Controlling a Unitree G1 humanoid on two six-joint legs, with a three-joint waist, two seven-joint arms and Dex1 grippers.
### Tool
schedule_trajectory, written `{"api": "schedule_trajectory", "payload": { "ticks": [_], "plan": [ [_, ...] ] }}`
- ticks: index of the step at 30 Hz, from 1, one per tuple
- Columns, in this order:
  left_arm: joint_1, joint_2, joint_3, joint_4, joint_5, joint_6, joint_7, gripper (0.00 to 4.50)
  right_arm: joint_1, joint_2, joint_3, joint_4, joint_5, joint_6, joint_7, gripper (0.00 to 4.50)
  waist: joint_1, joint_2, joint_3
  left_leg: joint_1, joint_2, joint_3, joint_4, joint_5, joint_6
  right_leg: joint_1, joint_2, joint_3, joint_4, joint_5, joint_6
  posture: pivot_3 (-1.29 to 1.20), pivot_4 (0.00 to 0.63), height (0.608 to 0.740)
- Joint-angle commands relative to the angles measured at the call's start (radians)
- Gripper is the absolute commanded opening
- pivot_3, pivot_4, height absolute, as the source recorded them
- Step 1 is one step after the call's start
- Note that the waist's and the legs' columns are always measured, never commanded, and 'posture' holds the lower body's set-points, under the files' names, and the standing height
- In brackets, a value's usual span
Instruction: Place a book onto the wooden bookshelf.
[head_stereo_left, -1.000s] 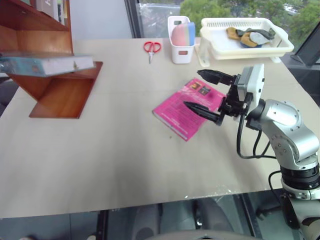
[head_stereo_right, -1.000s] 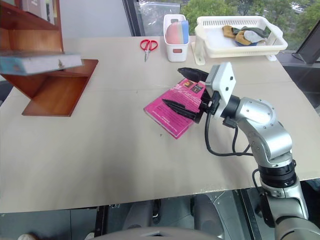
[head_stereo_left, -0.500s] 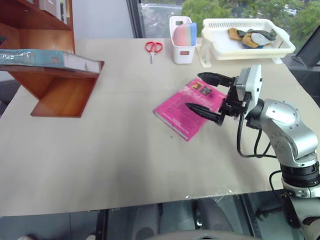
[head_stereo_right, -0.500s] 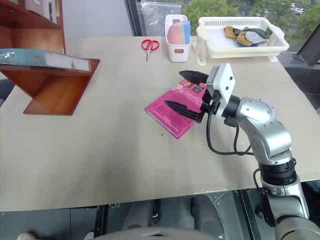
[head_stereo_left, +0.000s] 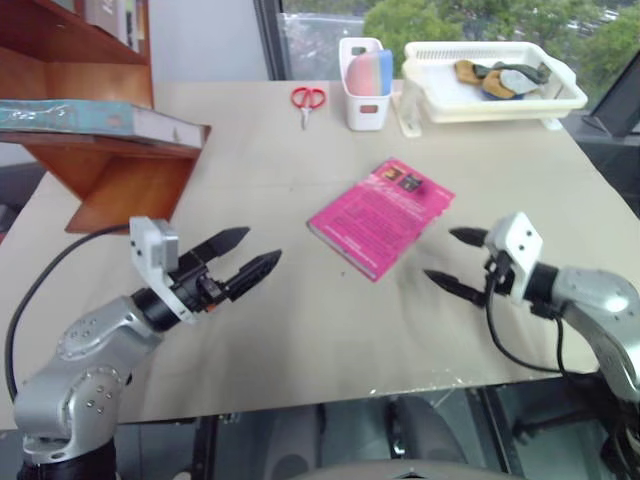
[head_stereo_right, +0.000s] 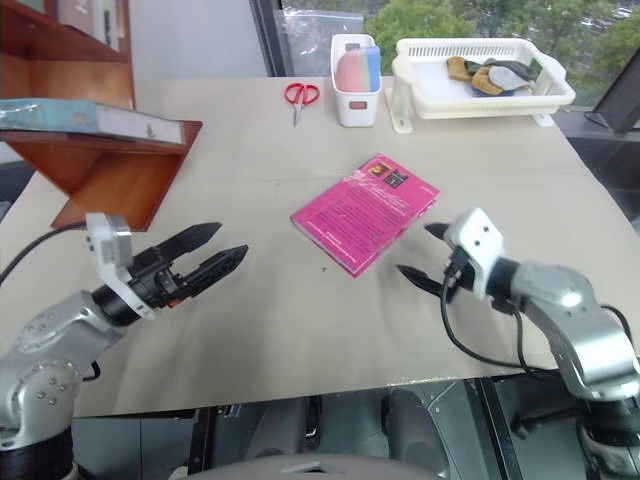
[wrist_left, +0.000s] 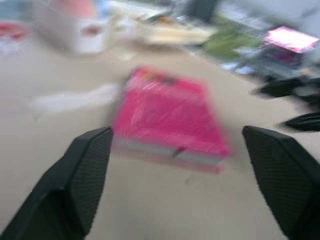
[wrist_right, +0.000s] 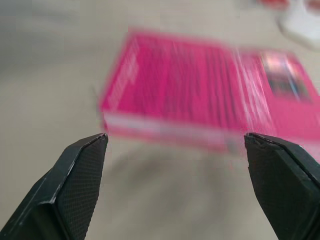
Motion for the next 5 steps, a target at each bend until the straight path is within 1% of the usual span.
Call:
{"api": "schedule_trajectory", "payload": {
  "ticks": [1,5],
  "plan": [
    [0.046,0.023,0.034,0.069,0.111,-0.143,-0.019,4.45,0.113,-0.029,-0.103,-0.073,-0.022,0.008,-0.032,4.5,0.006,0.001,0.0,0.0,0.0,0.0,0.0,0.0,0.0,0.0,0.0,0.0,0.0,0.0,0.0,0.0,0.15,0.74],
    [0.081,0.064,0.014,0.141,0.165,-0.23,-0.091,4.45,0.195,-0.06,-0.164,-0.078,-0.05,-0.001,-0.034,4.5,0.011,0.0,-0.001,0.001,0.0,0.004,0.0,0.0,0.0,0.0,-0.001,0.002,-0.001,-0.002,-0.003,0.0,0.15,0.74]
  ]
}}
